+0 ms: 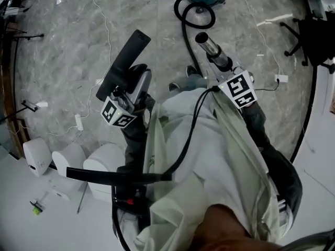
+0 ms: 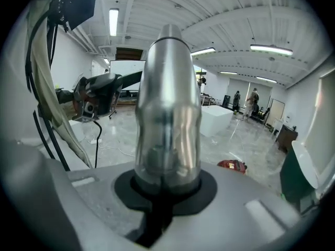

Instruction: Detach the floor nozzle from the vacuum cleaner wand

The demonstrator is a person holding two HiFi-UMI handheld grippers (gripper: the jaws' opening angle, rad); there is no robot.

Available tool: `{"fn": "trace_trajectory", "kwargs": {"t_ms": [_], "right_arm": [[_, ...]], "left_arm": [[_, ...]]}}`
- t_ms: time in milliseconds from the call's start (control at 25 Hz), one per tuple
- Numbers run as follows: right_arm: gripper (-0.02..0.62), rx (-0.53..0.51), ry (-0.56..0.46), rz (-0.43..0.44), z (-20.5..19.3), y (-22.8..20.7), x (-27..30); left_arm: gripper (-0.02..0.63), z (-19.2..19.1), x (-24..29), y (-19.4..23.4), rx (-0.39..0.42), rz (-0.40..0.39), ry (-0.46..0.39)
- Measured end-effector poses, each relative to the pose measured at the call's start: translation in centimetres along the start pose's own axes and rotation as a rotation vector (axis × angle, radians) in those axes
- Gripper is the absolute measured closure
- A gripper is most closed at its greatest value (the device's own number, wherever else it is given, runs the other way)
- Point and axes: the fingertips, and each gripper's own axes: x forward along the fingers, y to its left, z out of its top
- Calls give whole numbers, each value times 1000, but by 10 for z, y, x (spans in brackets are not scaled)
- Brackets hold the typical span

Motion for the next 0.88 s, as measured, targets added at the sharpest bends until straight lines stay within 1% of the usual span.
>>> {"fn": "trace_trajectory", "kwargs": {"t_ms": [120,240,520,880], "right_arm": [[554,-3,-14,-13,3,0,-3],[554,-3,-6,-17,-2,4,-4],[554,3,16,-17,-19,7,-14],[554,-17,23,-30,-12,8,-3]], "left_arm": [[531,-19,3,-6,-30,-2,34],[531,-24,2,-9,-36,3,45],[531,-15,11,-8,-65,-5,-16],[531,-18,16,-3,-74,-4,-5]]}}
